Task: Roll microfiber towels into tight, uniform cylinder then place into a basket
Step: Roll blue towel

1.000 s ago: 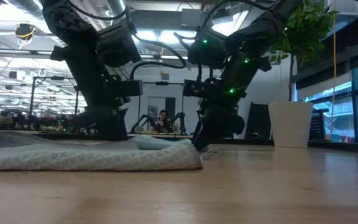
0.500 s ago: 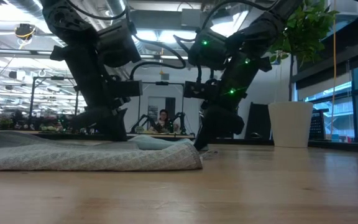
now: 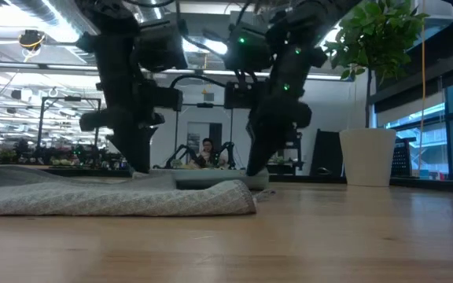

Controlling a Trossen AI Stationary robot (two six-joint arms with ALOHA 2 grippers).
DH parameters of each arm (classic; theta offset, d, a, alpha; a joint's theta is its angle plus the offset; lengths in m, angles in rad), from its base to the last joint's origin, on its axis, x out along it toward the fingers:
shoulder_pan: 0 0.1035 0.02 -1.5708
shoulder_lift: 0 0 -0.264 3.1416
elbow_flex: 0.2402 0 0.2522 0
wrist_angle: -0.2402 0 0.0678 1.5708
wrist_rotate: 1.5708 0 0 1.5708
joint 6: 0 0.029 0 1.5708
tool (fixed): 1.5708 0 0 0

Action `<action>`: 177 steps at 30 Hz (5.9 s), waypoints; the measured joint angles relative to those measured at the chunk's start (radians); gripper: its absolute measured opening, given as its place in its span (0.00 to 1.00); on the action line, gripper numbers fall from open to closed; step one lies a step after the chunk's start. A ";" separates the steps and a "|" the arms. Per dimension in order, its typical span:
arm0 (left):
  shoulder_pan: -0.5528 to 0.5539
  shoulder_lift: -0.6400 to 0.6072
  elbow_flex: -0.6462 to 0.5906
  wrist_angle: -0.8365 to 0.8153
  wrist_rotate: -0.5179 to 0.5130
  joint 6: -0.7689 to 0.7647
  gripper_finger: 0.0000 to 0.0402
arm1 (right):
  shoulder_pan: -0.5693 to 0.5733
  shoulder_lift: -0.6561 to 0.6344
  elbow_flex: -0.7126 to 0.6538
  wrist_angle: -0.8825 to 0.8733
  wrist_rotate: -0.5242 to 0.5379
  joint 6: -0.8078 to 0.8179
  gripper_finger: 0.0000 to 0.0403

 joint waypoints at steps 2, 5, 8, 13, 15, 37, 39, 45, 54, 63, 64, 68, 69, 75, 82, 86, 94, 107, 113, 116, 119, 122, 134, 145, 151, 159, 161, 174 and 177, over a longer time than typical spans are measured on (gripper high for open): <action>0.000 0.000 0.024 -0.040 0.007 0.002 0.00 | 0.001 0.000 0.026 -0.030 -0.005 0.004 0.02; 0.001 -0.001 0.054 -0.084 0.002 0.001 0.00 | -0.004 0.000 0.060 -0.065 -0.008 0.028 0.02; 0.002 -0.001 0.074 -0.098 -0.001 0.001 0.00 | -0.013 0.000 0.083 -0.080 -0.009 0.052 0.02; 0.002 -0.002 0.100 -0.096 -0.026 0.001 0.00 | -0.032 -0.002 0.106 -0.103 0.012 0.115 0.01; 0.003 -0.002 0.105 -0.093 -0.046 0.001 0.00 | -0.041 -0.002 0.107 -0.114 0.014 0.127 0.01; 0.178 -0.001 0.108 -0.049 -0.031 -0.055 0.00 | -0.145 -0.005 0.082 -0.078 0.146 0.226 0.01; 0.177 -0.001 0.108 -0.050 -0.020 -0.055 0.00 | -0.145 -0.005 0.082 -0.080 0.145 0.228 0.01; 0.138 -0.001 0.108 -0.064 0.057 -0.058 0.00 | -0.122 -0.005 0.081 -0.094 0.052 0.212 0.01; 0.022 0.000 0.108 -0.126 0.090 -0.135 0.00 | -0.026 -0.005 0.081 -0.151 0.000 0.239 0.01; 0.003 0.000 0.108 -0.094 0.070 -0.170 0.00 | 0.006 -0.005 0.081 -0.144 0.095 0.328 0.01; 0.009 0.000 0.108 -0.090 0.070 -0.175 0.00 | 0.006 -0.005 0.081 -0.144 0.104 0.338 0.01; 0.046 0.020 0.108 -0.085 0.084 -0.165 0.00 | 0.000 -0.005 0.081 -0.141 0.123 0.343 0.01; 0.055 0.027 0.108 -0.082 0.099 -0.163 0.00 | -0.003 -0.005 0.081 -0.140 0.123 0.343 0.01; 0.077 0.076 0.109 -0.069 0.164 -0.136 0.00 | -0.019 -0.004 0.081 -0.144 0.108 0.337 0.01; 0.031 0.073 0.108 -0.091 0.272 -0.113 0.00 | -0.001 -0.004 0.081 -0.156 -0.064 0.276 0.01; -0.008 0.073 0.108 -0.098 0.322 -0.076 0.00 | 0.015 -0.004 0.081 -0.155 -0.156 0.236 0.01; -0.020 0.066 0.106 -0.088 0.253 -0.055 0.00 | 0.011 -0.004 0.081 -0.107 0.007 0.322 0.01; -0.008 0.066 0.106 -0.078 0.261 -0.030 0.00 | -0.055 0.021 0.081 -0.091 0.023 0.330 0.01; -0.007 0.066 0.108 -0.080 0.293 -0.028 0.00 | -0.082 0.032 0.081 -0.042 0.025 0.313 0.01; -0.008 0.066 0.108 -0.079 0.304 -0.027 0.00 | -0.094 0.039 0.081 -0.032 0.021 0.311 0.01; -0.008 0.066 0.108 -0.078 0.304 -0.027 0.00 | -0.098 0.038 0.081 -0.050 -0.020 0.289 0.01; -0.010 0.066 0.108 -0.090 0.321 -0.028 0.00 | -0.098 0.034 0.081 -0.082 -0.131 0.259 0.01; -0.029 0.056 0.108 -0.116 0.367 -0.026 0.00 | -0.084 0.033 0.080 -0.060 -0.312 0.246 0.01; -0.045 0.058 0.107 -0.099 0.415 -0.001 0.00 | -0.097 0.033 0.079 0.028 -0.229 0.317 0.01; -0.060 0.058 0.107 -0.096 0.411 -0.002 0.00 | -0.097 0.035 0.080 0.055 -0.182 0.317 0.01; -0.064 0.060 0.107 -0.097 0.411 -0.001 0.00 | -0.119 0.062 0.083 0.093 -0.165 0.316 0.01; -0.064 0.060 0.107 -0.097 0.411 -0.001 0.00 | -0.127 0.063 0.083 0.097 -0.164 0.316 0.01; -0.064 0.059 0.107 -0.096 0.411 0.003 0.00 | -0.143 0.063 0.083 0.115 -0.120 0.314 0.01; -0.064 0.059 0.107 -0.096 0.410 0.004 0.00 | -0.143 0.063 0.083 0.123 -0.103 0.314 0.01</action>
